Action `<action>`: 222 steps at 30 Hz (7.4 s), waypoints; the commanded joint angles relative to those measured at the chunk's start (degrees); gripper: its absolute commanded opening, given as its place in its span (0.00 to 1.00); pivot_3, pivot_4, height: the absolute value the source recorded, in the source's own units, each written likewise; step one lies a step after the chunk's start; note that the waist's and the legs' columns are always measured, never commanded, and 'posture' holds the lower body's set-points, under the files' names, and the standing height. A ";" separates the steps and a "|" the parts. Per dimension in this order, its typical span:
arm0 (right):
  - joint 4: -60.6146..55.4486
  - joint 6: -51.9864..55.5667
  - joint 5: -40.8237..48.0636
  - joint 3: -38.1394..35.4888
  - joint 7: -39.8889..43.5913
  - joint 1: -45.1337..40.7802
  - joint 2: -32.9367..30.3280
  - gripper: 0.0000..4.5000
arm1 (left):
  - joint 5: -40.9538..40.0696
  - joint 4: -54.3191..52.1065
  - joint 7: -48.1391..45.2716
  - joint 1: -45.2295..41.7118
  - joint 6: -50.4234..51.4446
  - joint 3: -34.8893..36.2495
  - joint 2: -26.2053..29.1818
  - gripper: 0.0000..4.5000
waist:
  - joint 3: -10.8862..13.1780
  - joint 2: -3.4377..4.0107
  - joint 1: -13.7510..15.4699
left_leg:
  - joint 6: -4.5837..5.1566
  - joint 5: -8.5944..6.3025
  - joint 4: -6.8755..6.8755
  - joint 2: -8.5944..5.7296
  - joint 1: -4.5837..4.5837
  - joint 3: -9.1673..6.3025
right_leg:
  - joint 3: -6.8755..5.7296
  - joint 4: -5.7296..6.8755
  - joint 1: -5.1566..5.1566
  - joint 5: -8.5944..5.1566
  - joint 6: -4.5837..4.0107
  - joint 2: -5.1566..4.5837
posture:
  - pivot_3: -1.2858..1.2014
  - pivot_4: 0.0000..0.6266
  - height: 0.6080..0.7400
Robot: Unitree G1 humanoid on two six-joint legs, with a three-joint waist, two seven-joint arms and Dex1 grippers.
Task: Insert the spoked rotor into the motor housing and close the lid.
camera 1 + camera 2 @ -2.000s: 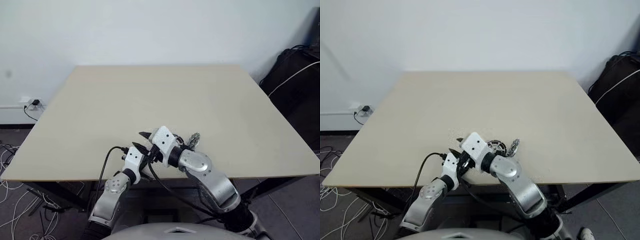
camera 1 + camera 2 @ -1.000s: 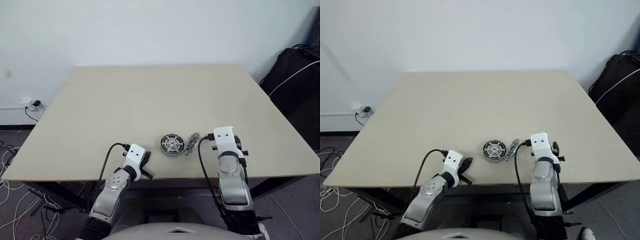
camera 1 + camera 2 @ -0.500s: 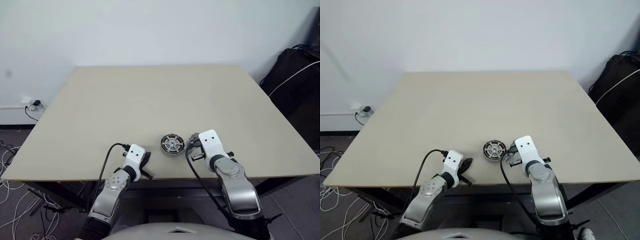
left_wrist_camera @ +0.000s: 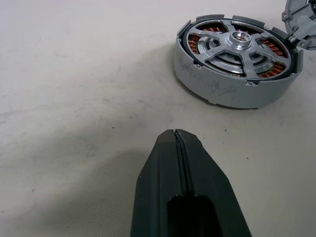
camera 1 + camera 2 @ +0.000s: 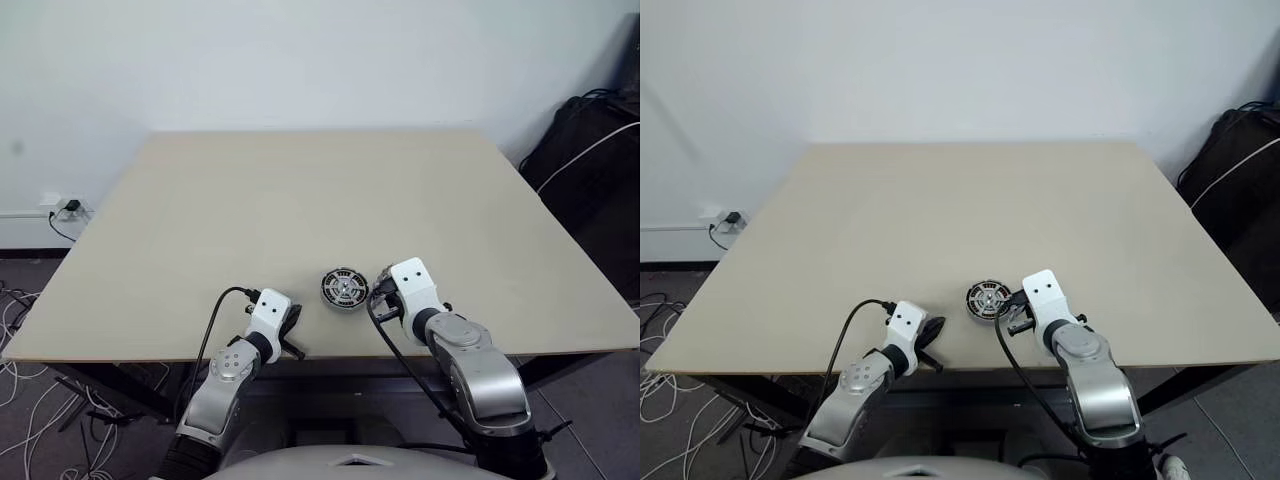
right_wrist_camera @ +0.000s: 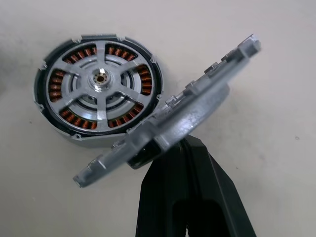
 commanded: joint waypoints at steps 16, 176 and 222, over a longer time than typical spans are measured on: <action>7.22 -5.64 5.03 2.09 -2.27 -6.55 3.04 0.01 | -0.19 -1.53 0.05 -0.35 -0.17 0.11 0.09 0.00 | 0.02 -0.02 -0.30 | 0.00 0.00 0.00 0.01 0.01 0.01 | 0.00 0.01 -0.01 0.01 0.00 0.02 | 0.52 0.00 1.00; 30.77 -36.49 5.88 4.40 -5.55 -2.77 3.50 0.71 | -1.22 2.08 1.51 -1.49 -12.44 3.46 -1.71 0.00 | -0.37 0.06 0.67 | 0.03 0.00 0.06 -0.01 0.08 0.03 | 0.03 0.01 0.11 0.04 -0.03 0.09 | 0.52 0.00 1.00; 34.23 -32.76 5.76 4.58 -9.03 -3.81 4.00 0.71 | -7.96 30.26 -12.97 -30.53 0.61 7.15 -2.42 0.00 | -0.29 -0.08 0.75 | 0.12 -0.01 0.07 -0.03 0.78 -0.06 | -0.10 -0.11 0.98 0.01 0.06 0.10 | 0.52 0.00 1.00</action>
